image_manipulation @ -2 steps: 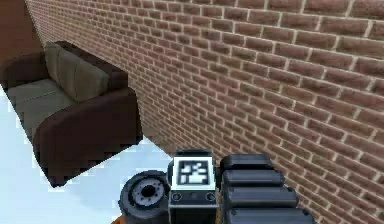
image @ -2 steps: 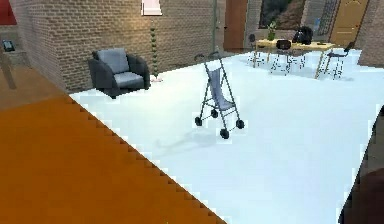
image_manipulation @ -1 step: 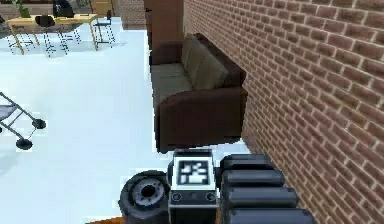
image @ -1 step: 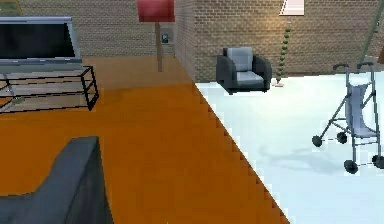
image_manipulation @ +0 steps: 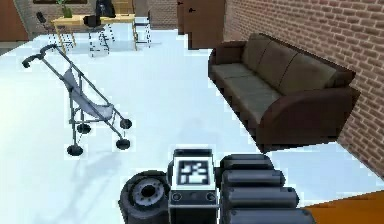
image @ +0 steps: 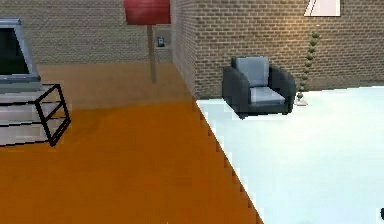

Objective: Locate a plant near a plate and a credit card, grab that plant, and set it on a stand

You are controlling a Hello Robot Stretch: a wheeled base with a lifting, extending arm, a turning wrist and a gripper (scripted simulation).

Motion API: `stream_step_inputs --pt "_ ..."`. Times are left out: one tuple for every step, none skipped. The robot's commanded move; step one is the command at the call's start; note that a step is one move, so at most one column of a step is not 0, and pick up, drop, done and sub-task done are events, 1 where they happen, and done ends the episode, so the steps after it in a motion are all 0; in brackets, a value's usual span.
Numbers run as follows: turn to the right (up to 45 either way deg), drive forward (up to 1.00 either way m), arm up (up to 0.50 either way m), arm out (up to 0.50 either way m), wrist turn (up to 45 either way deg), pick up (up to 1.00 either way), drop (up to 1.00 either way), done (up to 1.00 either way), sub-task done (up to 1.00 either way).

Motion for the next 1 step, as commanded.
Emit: stream_step_inputs --pt "0.0 0.4 0.0 0.0 0.0 0.0 0.0 0.0 0.0"
